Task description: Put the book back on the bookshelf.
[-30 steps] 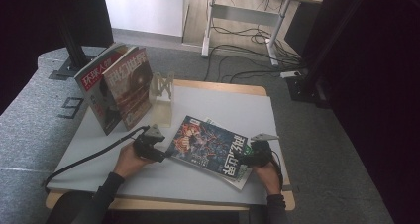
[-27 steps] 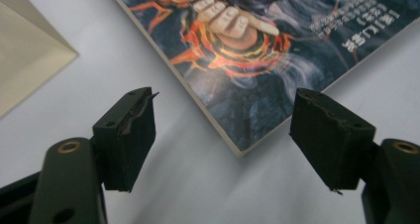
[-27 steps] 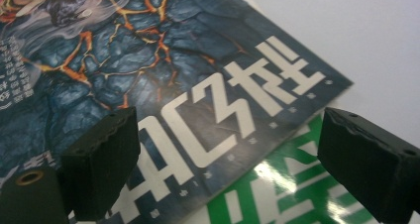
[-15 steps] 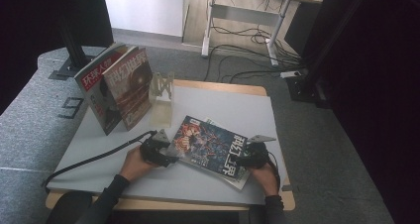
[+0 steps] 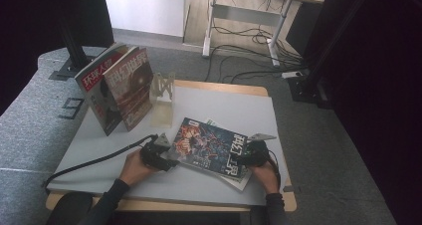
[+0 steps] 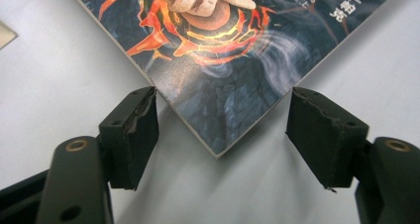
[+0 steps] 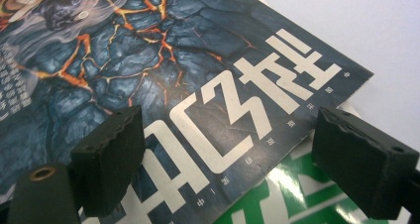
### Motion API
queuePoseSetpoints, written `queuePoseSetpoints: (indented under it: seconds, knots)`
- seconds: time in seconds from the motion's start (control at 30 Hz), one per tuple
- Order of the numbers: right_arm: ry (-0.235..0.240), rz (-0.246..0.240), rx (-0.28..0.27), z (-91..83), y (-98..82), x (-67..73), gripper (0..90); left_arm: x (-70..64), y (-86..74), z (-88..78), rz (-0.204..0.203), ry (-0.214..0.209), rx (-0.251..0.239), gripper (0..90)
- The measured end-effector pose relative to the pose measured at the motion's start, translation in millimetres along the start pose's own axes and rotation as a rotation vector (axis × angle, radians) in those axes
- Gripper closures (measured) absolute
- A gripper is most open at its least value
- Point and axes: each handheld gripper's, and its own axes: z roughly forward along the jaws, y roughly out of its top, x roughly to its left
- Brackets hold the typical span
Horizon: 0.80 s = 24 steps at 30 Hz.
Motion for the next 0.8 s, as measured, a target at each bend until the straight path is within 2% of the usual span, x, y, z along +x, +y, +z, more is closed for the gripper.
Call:
queuePoseSetpoints:
  seconds: [0.3,0.47,0.6,0.67,0.8]
  knots:
    - [-0.003,-0.003,0.001,11.9,11.4,-2.6,11.6,-17.2,-6.6,-4.8,0.022,-0.004,0.040,30.5]
    - [-0.009,-0.005,0.006,20.0,19.5,-3.6,10.5,-27.4,-10.1,-6.7,0.019,-0.014,0.037,30.7]
    - [-0.006,-0.009,0.000,26.4,24.6,-3.7,10.3,-37.5,-12.4,-6.2,0.005,-0.079,0.006,32.3]
    - [-0.003,-0.015,-0.001,27.6,25.8,-3.5,10.8,-39.4,-13.4,-6.6,0.009,-0.086,0.004,32.0]
    - [-0.006,-0.021,-0.020,26.2,23.0,-2.7,11.8,-34.5,-13.1,-8.9,0.004,-0.114,0.022,29.9]
